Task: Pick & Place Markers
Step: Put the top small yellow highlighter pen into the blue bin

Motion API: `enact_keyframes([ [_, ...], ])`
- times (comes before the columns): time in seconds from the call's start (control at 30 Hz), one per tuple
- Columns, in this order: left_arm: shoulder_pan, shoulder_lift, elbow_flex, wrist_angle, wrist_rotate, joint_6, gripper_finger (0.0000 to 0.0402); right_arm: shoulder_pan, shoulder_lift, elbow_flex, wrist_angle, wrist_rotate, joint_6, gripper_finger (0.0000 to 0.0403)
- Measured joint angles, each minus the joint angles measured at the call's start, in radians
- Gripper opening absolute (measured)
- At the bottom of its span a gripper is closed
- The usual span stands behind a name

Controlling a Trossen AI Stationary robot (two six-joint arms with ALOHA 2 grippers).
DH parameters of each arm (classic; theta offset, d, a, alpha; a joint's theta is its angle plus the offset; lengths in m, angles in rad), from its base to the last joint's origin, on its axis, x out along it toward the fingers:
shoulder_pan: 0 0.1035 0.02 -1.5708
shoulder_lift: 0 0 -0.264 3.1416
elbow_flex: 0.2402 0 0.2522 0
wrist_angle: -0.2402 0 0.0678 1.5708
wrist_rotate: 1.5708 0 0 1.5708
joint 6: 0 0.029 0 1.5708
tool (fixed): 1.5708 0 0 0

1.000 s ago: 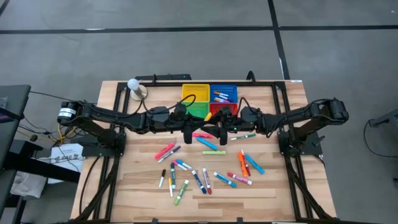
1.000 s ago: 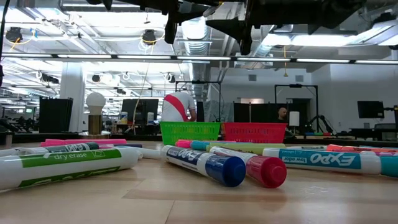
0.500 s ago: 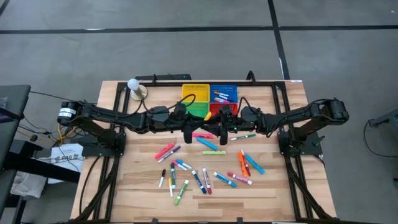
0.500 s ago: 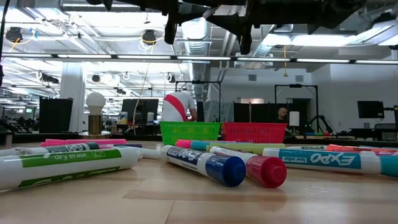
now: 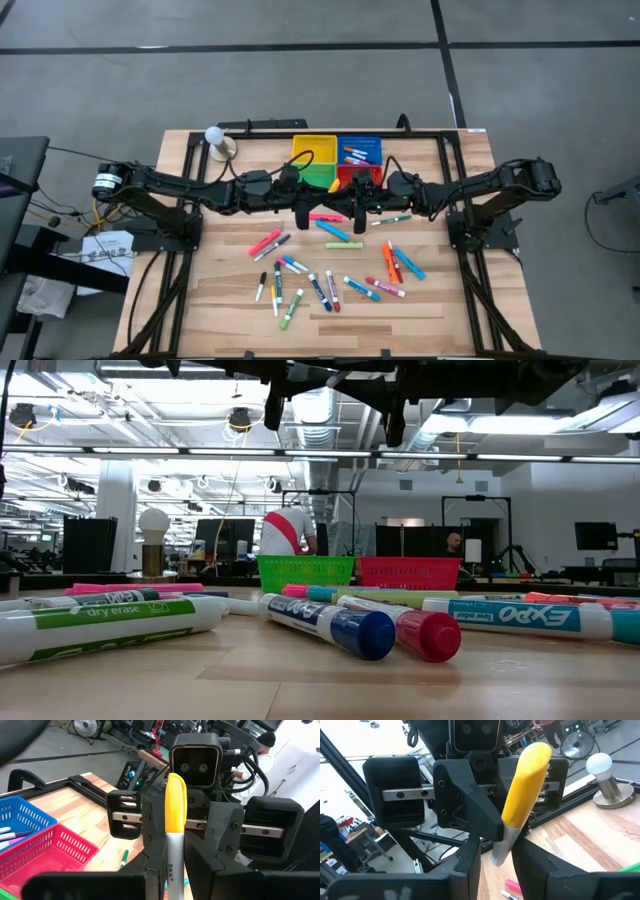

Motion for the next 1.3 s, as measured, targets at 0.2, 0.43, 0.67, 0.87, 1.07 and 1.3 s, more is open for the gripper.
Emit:
enact_keyframes([
  [0.2,0.000,0.000,0.000,0.008,0.002,-0.001,0.0054,-0.001,0.002,0.000,-0.004,0.008,0.000,0.0067],
  [0.43,0.000,0.000,0.000,0.007,0.000,0.004,0.0054,-0.001,0.002,0.000,-0.002,0.005,-0.001,0.0027],
  [0.67,0.000,0.000,0.000,0.006,0.000,0.002,0.0056,-0.001,0.002,0.000,-0.002,0.005,0.004,0.0035],
  [0.87,0.000,0.000,0.000,0.006,0.003,-0.003,0.0078,-0.001,0.002,0.000,-0.001,0.005,0.000,0.0021],
  [1.07,-0.001,0.000,0.000,0.004,0.003,-0.003,0.0104,0.002,0.002,0.000,-0.001,0.005,0.000,0.0027],
  [1.3,-0.001,0.000,0.000,0.004,0.002,0.044,0.0138,0.002,0.002,0.000,-0.001,0.005,0.000,0.0022],
])
